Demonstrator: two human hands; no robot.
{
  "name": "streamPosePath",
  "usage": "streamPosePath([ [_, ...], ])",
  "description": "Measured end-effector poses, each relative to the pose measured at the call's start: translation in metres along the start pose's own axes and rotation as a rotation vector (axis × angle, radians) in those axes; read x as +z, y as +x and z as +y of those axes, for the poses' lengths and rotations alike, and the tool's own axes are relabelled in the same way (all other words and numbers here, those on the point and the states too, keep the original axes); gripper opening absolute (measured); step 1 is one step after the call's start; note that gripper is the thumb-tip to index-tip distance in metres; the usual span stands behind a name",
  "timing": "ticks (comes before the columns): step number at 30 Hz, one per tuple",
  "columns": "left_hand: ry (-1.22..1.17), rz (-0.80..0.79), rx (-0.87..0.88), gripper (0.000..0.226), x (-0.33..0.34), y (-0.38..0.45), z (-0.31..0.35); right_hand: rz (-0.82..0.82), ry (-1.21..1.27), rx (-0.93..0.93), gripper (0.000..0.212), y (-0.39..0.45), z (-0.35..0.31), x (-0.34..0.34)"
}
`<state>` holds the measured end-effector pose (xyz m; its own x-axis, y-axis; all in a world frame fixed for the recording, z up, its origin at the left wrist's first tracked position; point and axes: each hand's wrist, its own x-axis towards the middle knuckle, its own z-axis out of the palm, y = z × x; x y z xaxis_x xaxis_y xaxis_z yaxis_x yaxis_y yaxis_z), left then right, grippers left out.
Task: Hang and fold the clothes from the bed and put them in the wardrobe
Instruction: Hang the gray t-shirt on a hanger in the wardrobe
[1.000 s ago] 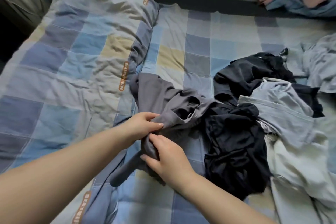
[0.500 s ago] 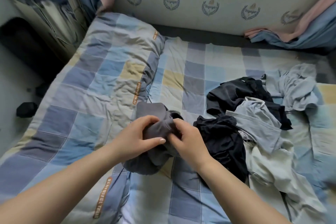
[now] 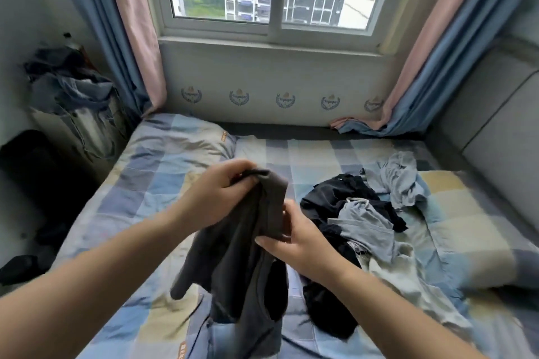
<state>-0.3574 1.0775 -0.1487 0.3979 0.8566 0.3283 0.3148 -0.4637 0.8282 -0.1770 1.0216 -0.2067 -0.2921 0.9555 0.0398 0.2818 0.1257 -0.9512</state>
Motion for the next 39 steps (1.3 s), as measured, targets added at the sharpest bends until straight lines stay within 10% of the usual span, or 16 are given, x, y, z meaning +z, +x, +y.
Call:
streamPosePath([
  [6,-0.09,-0.002,0.153,0.015,-0.03,0.01,0.066,-0.006,-0.651,0.179,0.029,-0.067,-0.013,0.004],
  [13,0.043,-0.077,0.22,0.009,-0.045,0.0,0.086,0.246,-1.134,0.151,0.054,-0.165,-0.056,-0.051],
  [21,0.355,-0.311,0.43,0.027,0.016,-0.006,0.135,0.6,-1.554,0.209,0.03,-0.303,-0.132,-0.088],
  [33,0.003,-0.515,0.866,0.031,0.147,-0.09,0.311,1.299,-1.1,0.515,0.017,-0.552,-0.242,-0.032],
  [39,0.027,-0.693,1.106,0.063,0.202,-0.155,0.387,1.282,-1.034,0.657,0.035,-0.672,-0.306,0.009],
])
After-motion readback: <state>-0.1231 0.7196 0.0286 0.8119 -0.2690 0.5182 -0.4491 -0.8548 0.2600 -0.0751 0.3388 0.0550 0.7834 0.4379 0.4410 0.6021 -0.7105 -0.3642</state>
